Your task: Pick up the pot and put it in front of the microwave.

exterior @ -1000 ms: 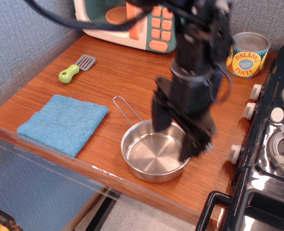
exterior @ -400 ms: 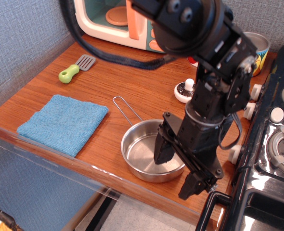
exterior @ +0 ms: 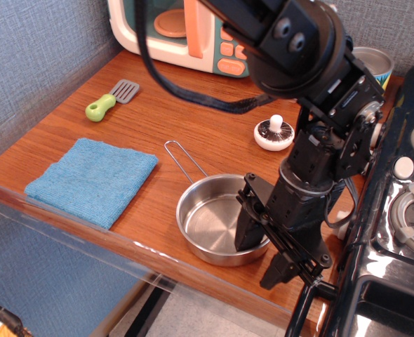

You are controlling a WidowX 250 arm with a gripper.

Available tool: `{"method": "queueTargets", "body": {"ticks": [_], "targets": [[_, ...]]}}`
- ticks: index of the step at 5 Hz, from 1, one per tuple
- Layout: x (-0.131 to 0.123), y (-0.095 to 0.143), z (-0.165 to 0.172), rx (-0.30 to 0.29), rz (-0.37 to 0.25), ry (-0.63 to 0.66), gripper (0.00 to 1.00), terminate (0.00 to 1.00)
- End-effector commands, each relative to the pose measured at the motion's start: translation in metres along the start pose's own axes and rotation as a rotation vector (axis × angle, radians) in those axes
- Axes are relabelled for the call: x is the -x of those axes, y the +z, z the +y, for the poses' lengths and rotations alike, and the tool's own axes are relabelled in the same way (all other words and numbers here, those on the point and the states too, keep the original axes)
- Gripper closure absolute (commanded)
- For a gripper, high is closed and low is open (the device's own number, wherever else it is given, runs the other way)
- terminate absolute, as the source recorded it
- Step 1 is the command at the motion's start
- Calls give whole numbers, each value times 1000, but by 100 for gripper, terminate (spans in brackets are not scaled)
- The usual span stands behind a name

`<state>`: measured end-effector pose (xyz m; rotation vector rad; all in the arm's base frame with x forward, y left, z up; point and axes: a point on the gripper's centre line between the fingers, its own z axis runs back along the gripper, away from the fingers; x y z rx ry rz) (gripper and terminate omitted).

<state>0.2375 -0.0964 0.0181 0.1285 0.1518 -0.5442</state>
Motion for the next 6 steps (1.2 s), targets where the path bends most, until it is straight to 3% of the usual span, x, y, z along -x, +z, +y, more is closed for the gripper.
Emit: {"method": "queueTargets", "body": {"ticks": [1, 2, 3, 5, 6], "targets": [[-8, 5, 0, -4, -10, -17, 100, 0], [-9, 6, 5, 6, -10, -13, 100, 0], [-6, 17, 7, 15, -47, -29, 100, 0], [5, 80, 21, 13, -226, -19, 100, 0], [3, 92, 45, 14, -254, 9, 100, 0]]}}
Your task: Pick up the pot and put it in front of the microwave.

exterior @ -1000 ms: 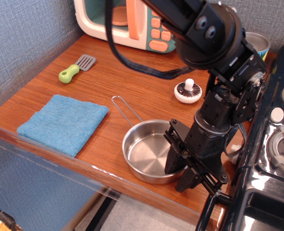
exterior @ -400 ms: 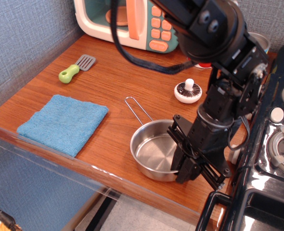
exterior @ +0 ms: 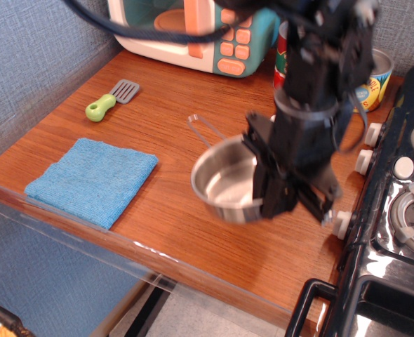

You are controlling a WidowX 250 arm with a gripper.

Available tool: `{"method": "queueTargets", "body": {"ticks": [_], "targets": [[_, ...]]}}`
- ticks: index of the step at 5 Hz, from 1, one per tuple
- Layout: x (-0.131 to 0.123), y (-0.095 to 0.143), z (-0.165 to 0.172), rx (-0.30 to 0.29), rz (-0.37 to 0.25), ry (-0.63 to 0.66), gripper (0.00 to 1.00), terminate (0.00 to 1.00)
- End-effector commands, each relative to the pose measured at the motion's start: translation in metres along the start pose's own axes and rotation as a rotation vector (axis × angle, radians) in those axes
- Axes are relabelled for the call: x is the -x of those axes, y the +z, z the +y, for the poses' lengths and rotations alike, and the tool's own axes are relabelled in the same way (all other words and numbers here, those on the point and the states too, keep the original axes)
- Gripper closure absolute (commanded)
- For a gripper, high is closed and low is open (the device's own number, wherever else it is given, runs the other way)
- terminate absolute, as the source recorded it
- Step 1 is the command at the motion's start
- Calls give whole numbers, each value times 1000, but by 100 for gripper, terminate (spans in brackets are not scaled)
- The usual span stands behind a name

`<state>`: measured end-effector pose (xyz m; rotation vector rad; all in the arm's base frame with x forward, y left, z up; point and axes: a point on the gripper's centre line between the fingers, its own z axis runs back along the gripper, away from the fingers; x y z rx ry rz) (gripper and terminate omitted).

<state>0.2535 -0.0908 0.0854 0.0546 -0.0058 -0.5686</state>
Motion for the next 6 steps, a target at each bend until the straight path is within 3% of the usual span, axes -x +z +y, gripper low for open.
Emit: {"method": "queueTargets", "body": {"ticks": [1, 3, 6], "targets": [[-13, 21, 64, -35, -68, 77, 100, 0], [-31, -10, 127, -40, 24, 193, 100, 0], [-33, -25, 177, -43, 88, 272, 100, 0]]}}
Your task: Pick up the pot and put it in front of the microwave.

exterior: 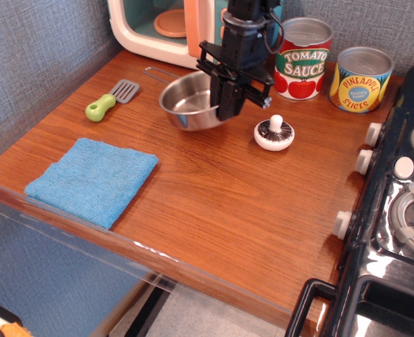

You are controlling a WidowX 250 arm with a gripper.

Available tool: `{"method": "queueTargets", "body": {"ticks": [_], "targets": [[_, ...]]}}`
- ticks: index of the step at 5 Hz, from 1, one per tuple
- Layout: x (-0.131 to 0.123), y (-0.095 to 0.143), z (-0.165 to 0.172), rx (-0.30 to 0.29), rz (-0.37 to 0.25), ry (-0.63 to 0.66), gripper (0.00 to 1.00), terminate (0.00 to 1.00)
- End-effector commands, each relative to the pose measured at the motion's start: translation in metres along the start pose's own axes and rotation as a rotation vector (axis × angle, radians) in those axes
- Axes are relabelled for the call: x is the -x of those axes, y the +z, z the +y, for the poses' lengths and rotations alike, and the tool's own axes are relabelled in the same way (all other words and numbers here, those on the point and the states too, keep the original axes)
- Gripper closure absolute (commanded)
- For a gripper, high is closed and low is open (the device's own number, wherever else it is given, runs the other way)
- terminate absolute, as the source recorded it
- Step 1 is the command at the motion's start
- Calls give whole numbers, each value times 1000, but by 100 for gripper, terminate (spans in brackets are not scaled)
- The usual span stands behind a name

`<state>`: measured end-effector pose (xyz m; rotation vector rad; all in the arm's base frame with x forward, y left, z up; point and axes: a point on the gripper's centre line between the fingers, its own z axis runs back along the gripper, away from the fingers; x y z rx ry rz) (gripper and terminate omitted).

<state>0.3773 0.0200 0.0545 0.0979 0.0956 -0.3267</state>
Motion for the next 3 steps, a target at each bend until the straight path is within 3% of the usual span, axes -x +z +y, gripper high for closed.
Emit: {"method": "queueTargets", "body": {"ticks": [1, 2, 3], "targets": [[13, 7, 28, -24, -5, 43, 100, 0], [15, -1, 32, -9, 20, 46, 100, 0], [16, -7, 30, 20, 55, 58, 0, 0]]}}
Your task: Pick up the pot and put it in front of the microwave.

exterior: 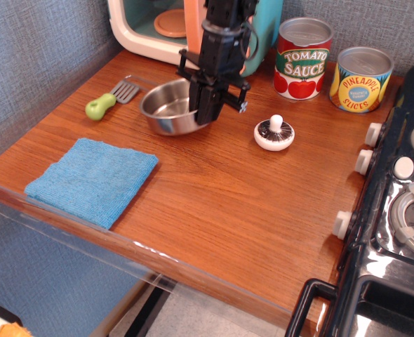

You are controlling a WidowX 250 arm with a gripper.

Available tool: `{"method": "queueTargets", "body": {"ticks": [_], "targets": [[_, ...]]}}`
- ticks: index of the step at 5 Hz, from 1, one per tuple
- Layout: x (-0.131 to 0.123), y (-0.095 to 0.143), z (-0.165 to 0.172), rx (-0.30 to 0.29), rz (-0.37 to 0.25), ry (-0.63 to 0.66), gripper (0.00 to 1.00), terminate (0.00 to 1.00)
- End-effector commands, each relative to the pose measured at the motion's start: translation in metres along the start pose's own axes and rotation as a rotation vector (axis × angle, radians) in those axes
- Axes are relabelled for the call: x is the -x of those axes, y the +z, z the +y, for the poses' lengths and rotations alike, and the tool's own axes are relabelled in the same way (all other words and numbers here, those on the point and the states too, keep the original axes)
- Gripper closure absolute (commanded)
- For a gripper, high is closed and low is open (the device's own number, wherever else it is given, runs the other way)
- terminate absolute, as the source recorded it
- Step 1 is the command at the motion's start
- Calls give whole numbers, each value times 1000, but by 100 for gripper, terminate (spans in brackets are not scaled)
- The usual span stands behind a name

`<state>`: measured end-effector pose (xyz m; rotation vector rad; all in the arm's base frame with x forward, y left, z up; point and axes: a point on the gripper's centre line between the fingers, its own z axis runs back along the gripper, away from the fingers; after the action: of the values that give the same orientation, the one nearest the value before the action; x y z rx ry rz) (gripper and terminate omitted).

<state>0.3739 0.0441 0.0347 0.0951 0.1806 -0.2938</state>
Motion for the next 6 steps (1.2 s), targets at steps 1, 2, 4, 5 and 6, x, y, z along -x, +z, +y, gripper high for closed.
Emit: {"method": "queueTargets", "body": {"ticks": [1, 2, 4, 5, 6], "targets": [[8, 13, 6, 15, -14, 26, 0, 0], [10, 22, 3, 29, -59, 13, 0, 0], [35, 59, -10, -44, -274, 0, 0, 0], [50, 62, -18, -49, -308, 8, 0, 0], [55, 60, -21, -43, -296, 26, 0, 0]]}}
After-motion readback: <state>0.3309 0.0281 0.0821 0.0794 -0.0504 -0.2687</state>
